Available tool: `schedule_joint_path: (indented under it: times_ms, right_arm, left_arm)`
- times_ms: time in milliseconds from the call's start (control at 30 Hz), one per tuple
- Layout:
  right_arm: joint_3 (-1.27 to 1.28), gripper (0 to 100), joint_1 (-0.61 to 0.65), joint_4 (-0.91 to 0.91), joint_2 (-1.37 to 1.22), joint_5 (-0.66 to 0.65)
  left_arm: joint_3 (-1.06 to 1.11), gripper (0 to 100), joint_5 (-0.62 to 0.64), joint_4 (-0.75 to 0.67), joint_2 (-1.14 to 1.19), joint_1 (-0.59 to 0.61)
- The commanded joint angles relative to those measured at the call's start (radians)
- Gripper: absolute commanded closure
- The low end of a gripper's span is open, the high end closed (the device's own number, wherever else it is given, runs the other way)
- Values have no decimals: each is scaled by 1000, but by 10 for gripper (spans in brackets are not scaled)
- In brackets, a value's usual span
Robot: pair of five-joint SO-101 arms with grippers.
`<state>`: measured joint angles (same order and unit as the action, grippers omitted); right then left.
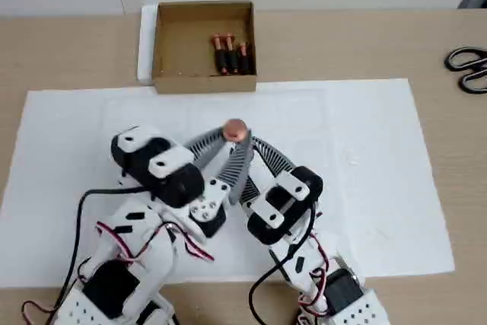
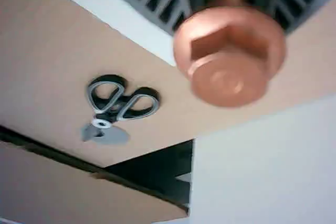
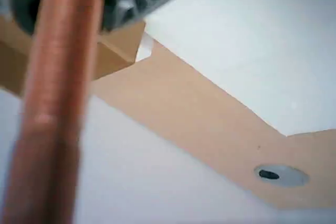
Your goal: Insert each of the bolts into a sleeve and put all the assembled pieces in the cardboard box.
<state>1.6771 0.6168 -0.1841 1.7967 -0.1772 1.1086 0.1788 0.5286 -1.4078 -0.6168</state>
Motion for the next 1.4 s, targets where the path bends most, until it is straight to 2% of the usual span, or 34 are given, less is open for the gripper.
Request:
schedule_joint_path:
  times_ms: [0,233,567,833,1367]
  right_arm:
    - [6,994,4,-1,18,-2]
    - [6,994,4,-1,18,-2]
    - [6,994,4,-1,18,-2]
    - [6,994,4,-1,18,-2]
    - [6,994,4,-2,18,-2]
  left_arm:
    - [-51,994,-5,5,6,-14]
    - [-59,994,-127,3,5,9]
    - [-124,994,-126,-35,5,9]
    - [-12,994,-130,-265,5,9]
    - [104,994,-130,-267,3,9]
